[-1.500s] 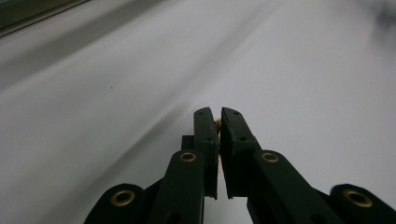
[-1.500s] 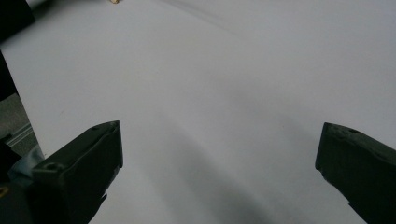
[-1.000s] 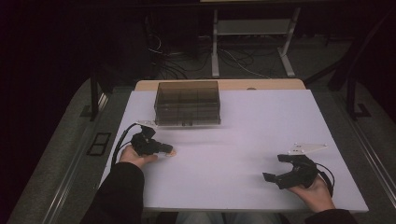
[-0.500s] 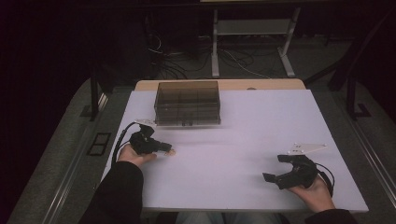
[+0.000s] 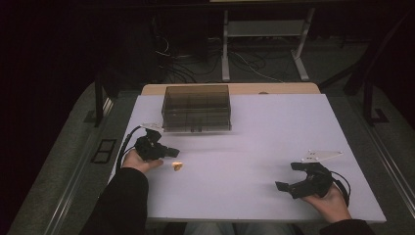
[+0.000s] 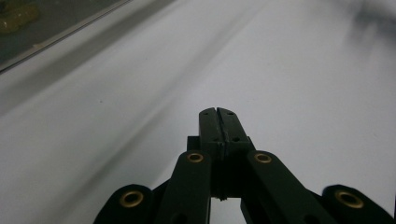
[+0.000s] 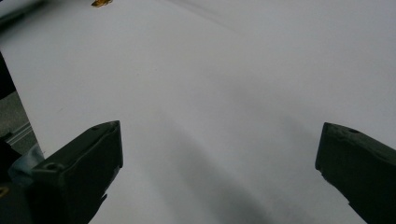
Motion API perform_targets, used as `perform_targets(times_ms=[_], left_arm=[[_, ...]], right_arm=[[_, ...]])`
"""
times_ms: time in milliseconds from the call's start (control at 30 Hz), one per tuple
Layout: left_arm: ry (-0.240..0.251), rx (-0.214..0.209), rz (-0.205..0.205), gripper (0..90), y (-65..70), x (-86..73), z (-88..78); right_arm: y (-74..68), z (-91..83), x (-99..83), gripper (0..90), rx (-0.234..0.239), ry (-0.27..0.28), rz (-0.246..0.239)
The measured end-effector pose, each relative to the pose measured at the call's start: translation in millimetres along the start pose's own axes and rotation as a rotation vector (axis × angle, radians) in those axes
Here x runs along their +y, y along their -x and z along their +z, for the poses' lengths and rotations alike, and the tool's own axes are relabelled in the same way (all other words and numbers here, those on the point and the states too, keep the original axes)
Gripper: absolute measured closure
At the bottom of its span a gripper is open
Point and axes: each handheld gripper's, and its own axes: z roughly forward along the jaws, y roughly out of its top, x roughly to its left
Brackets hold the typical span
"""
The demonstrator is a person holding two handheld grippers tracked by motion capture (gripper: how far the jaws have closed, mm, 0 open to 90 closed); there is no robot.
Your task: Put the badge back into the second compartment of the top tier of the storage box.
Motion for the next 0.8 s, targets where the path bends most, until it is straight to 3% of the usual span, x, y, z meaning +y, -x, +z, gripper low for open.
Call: perform_targets(times_ms=[67, 233, 367, 567, 800], left_arm=[[0.006, -0.012, -0.018, 87.7, 0.3, -0.1, -1.7], [0.0, -0.037, -0.057, 63.1, 0.6, -1.3, -5.4], [0.015, -0.024, -0.055, 42.5, 4.3, -1.6, -8.2], [-0.009, 0.008, -0.023, 15.3, 12.9, -2.0, -4.9], [-0.057, 0.05, -0.006, 1.4, 18.3, -8.2, 7.4]], right_arm=[[-0.3, 0.2, 0.0, 0.0, -0.002, 0.0, -0.001], [-0.8, 0.1, 0.1, 0.0, -0.002, -0.002, -0.001], [-0.6, 0.1, -0.1, 0.0, -0.002, -0.002, 0.0], [-0.7, -0.2, -0.1, 0.0, -0.001, -0.001, -0.001], [-1.0, 0.0, -0.2, 0.0, -0.001, -0.002, -0.001]])
